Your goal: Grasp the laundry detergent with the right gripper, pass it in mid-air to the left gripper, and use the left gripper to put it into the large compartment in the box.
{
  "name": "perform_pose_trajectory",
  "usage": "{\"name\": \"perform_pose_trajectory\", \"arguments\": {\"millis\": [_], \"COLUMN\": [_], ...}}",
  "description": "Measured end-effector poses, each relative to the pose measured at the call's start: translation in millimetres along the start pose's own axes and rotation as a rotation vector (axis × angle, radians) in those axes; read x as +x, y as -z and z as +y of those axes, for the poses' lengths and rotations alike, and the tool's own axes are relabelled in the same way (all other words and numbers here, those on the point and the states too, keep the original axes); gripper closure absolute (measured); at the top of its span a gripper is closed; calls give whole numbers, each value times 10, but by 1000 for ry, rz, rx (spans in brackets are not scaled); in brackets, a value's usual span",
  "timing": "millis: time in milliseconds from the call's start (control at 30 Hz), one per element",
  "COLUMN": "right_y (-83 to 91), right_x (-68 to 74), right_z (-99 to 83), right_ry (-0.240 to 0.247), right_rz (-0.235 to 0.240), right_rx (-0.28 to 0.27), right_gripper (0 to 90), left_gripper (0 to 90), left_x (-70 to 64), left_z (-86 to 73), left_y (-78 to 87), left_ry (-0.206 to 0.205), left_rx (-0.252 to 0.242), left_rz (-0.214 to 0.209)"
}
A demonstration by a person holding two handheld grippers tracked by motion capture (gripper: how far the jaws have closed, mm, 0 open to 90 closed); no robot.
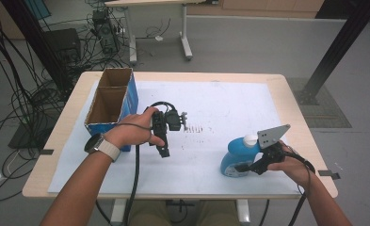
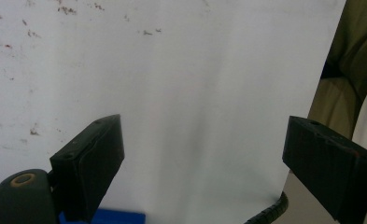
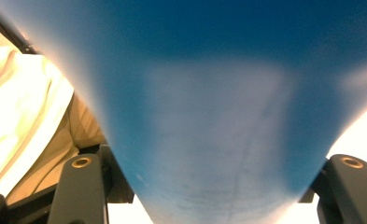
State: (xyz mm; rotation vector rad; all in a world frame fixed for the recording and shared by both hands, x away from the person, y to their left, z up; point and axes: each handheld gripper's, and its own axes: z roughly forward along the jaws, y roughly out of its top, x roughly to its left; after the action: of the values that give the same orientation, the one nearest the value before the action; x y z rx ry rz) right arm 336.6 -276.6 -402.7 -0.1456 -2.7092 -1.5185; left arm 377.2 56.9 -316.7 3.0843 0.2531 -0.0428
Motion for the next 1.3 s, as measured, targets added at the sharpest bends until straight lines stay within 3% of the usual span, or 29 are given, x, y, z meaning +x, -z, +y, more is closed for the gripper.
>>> {"name": "perform_pose_trajectory", "arguments": {"millis": [1300], "right_y": [-23], "right_x": [-12], "right_z": [-35], "right_ry": [15], "right_rz": [7], "right_rx": [-38], "right_gripper": [415], "left_gripper": [130], "left_x": [3], "left_z": [2], "left_y": [-13], "left_ry": [0], "left_rx": [-7], "left_rz": [-2]}}
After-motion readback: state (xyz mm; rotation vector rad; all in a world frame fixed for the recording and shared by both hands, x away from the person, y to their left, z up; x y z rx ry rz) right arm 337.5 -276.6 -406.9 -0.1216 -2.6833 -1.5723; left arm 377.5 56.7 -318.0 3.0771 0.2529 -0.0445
